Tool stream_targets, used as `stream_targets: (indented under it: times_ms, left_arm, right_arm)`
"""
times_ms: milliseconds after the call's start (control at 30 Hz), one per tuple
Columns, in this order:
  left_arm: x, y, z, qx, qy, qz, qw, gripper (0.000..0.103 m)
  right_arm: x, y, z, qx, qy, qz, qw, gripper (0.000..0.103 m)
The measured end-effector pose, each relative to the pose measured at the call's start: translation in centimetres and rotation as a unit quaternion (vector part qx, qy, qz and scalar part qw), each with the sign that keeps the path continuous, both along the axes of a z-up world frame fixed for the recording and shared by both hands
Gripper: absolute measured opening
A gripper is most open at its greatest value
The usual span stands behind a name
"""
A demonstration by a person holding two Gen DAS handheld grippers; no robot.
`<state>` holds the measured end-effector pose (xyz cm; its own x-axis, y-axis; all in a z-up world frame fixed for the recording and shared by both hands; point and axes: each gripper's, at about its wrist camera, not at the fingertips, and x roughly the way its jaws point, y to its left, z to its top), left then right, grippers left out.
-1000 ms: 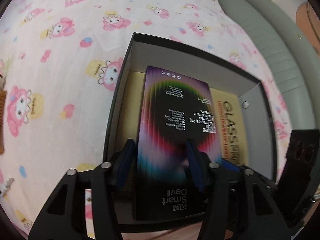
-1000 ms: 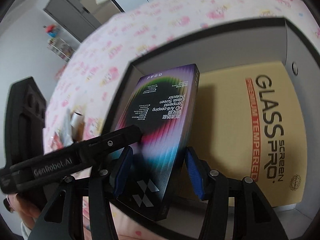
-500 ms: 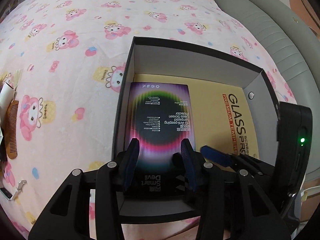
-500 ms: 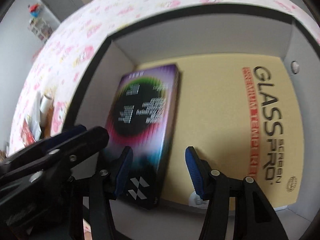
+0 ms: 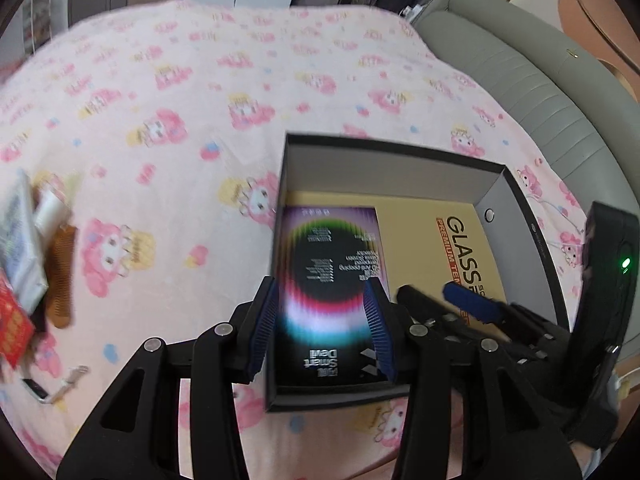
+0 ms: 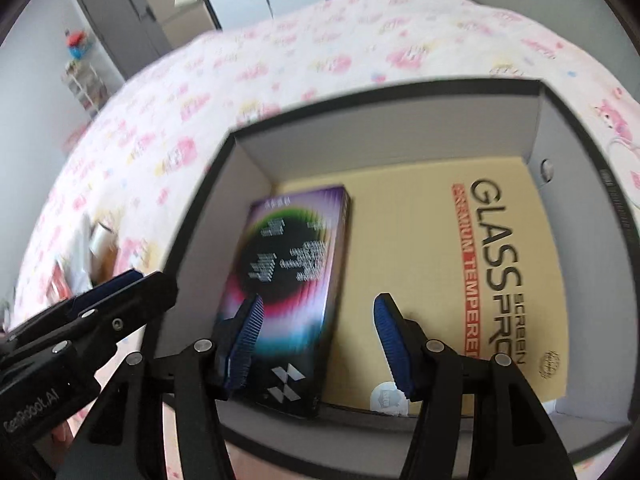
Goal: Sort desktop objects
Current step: 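Lower the Smart Devil box into the shoebox and open the right tool, then withdraw the right tool from the shoebox back toward the pile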
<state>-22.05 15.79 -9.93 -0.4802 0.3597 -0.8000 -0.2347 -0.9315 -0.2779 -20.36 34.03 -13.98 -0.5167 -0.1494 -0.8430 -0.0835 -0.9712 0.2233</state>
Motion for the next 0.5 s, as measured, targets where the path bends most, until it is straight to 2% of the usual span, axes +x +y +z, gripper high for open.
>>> stream_targets:
  times_ms: [100, 267, 500]
  left_arm:
    - [1.3, -0.5, 1.4, -0.002, 0.021, 0.0, 0.9998, 0.045]
    - [3.7, -2.0, 4.0, -0.005, 0.053, 0.004, 0.9986, 0.045]
    - [7.9, -3.4, 7.0, -0.034, 0.087, 0.002, 0.9956, 0.045]
  right_arm:
    - [1.2, -0.1, 1.9, -0.014, 0.033, -0.004, 0.999, 0.055]
    - [2.6, -3.6, 5.3, -0.008, 0.08, 0.005, 0.997, 0.054]
    - [6.5, -5.6, 8.1, -0.018, 0.103, 0.011, 0.994, 0.054]
